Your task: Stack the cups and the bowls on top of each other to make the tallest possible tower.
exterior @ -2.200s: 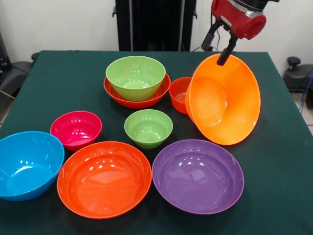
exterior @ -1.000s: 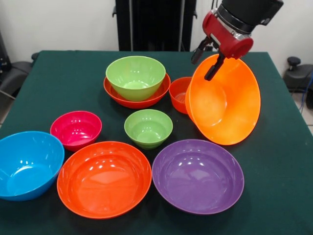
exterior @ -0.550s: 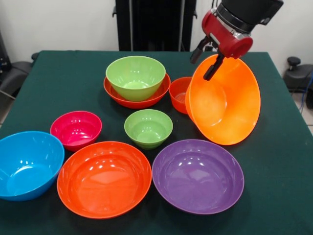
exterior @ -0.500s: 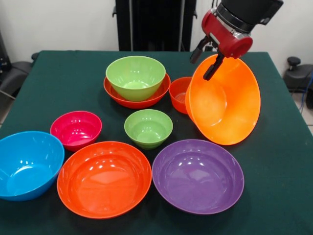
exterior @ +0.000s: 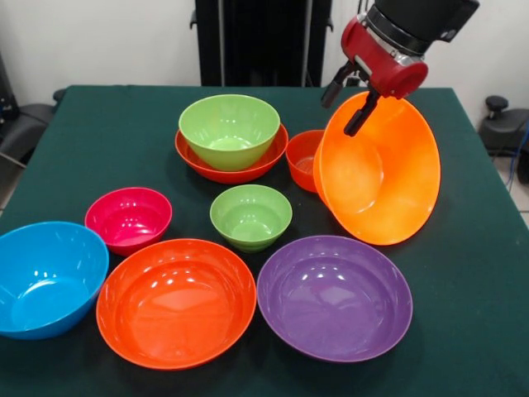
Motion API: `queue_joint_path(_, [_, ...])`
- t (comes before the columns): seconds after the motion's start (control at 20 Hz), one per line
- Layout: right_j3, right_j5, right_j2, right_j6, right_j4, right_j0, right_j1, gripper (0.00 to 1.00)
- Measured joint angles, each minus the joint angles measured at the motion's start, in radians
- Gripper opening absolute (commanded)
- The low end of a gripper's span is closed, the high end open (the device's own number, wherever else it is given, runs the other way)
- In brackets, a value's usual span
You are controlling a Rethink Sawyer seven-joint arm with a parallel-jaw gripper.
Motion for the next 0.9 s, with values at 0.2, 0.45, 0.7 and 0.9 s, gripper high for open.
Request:
queue_joint_path(0.2, [0.001,-0.018,0.000,0.000,0.000,0.000,0.000,1.00])
queue_joint_path(0.45, [0.001,-0.047,-0.001,0.000,0.000,0.001,0.009,1.00])
queue_joint_path(0.7, [0.002,-0.090,-0.003,0.000,0.000,0.004,0.034,1.00])
queue_joint_path(0.9, [0.002,-0.128,-0.004,0.000,0.000,0.014,0.058,1.00])
